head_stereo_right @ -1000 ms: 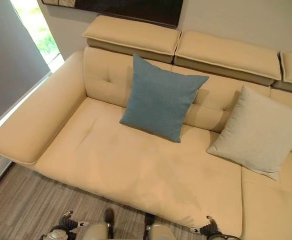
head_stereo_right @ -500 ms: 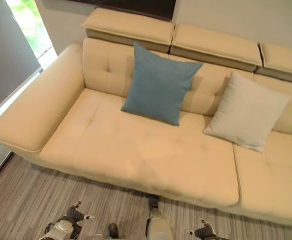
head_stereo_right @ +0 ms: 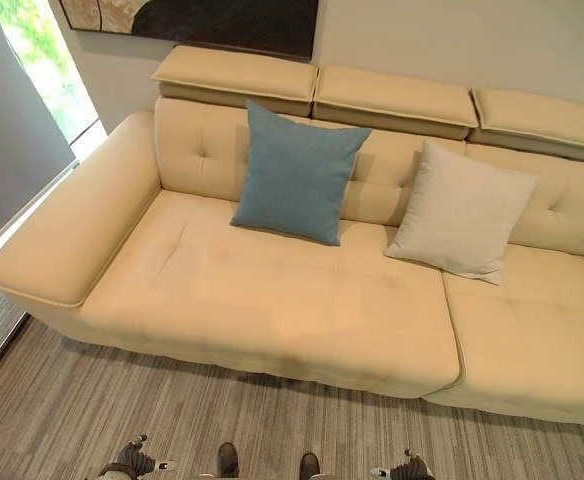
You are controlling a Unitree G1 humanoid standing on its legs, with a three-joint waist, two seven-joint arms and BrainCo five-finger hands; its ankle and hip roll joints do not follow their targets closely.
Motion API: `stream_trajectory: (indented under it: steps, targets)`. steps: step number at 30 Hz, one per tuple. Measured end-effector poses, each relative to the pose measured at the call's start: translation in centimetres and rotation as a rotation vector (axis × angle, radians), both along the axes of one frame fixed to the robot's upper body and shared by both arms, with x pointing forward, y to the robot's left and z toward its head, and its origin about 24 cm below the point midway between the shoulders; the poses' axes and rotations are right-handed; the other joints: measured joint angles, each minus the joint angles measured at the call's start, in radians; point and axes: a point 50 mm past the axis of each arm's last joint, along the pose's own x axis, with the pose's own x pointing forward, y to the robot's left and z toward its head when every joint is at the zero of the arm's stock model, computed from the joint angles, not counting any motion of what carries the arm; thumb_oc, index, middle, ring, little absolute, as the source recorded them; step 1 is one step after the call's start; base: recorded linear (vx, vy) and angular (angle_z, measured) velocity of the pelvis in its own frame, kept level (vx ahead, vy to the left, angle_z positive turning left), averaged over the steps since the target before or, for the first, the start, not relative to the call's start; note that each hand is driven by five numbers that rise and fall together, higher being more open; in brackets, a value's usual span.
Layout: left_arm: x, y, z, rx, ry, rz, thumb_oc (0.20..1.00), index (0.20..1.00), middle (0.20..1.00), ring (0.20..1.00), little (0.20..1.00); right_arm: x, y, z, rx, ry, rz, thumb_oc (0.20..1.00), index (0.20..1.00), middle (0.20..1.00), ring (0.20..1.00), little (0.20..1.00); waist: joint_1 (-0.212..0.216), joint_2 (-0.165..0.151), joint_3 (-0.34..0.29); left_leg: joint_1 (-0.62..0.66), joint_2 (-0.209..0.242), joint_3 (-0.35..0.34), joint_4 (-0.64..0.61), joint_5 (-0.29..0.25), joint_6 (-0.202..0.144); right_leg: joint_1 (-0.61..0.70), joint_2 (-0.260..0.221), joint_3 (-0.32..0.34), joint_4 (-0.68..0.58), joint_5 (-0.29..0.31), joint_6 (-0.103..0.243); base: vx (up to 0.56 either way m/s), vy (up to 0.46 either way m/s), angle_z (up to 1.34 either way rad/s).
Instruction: Pick up all the scattered cushions and arrange them neatly on the sofa.
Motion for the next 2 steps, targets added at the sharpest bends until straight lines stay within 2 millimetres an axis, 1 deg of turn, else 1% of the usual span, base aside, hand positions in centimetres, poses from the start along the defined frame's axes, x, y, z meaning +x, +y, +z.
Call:
stream_trajectory:
  steps: [2]
  targets:
    - [0.22, -0.36, -0.05, -0.015, 0.002, -0.019, 1.0, 1.0, 1.0, 1.0, 1.0, -0.53, -0.02, -0.09, 0.001, 0.012, -0.004, 1.0, 1.0, 1.0, 1.0, 1.0, -0.007, 0.003, -0.014, 0.0, 0.004, -0.001, 0.0, 0.002, -0.003, 0.001, 0.005, 0.0, 0.0, 0.003, -0.003, 0.01, -0.035, -0.01]
